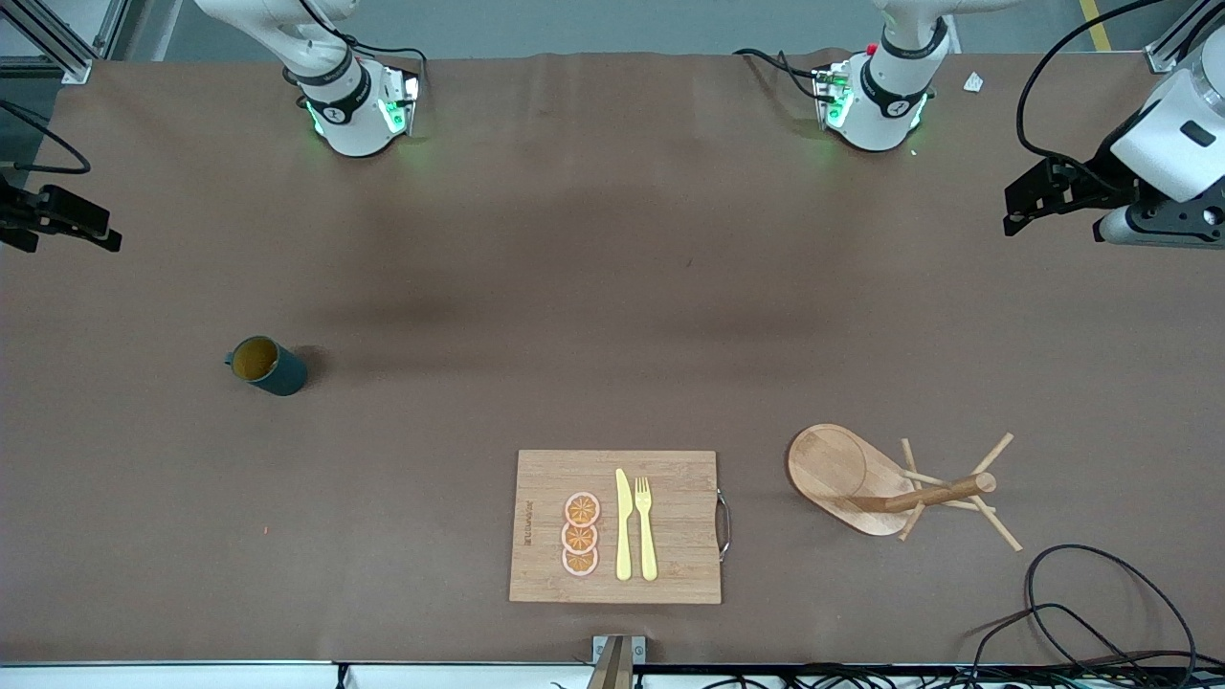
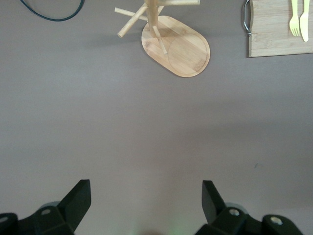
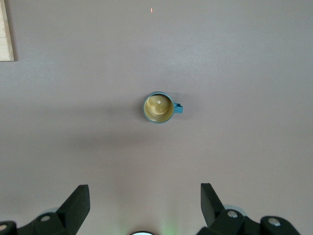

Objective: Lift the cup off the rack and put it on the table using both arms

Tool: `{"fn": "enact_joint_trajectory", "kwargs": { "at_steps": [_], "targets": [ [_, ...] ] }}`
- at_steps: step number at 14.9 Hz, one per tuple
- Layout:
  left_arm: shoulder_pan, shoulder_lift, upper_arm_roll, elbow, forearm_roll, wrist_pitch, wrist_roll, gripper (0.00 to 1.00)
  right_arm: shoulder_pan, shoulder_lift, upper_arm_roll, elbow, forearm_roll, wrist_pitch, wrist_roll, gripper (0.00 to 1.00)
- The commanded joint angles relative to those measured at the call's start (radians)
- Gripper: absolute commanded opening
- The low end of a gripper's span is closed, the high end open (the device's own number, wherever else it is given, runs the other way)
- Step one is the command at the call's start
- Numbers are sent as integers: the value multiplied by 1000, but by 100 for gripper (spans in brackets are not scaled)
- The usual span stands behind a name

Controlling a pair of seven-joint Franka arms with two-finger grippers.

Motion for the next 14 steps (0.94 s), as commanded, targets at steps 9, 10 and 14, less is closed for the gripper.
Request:
{"fn": "enact_joint_trajectory", "kwargs": {
  "at_steps": [9, 10, 14],
  "targets": [
    [7, -5, -14, 16, 19, 5, 16, 100, 1, -70, 12, -38, -3, -20, 7, 100],
    [8, -5, -13, 16, 19, 4, 17, 100, 1, -73, 12, -38, -3, -23, 7, 100],
    [10, -5, -13, 17, 18, -1, 19, 100, -2, -76, 7, -20, -3, -55, 7, 100]
  ]
}}
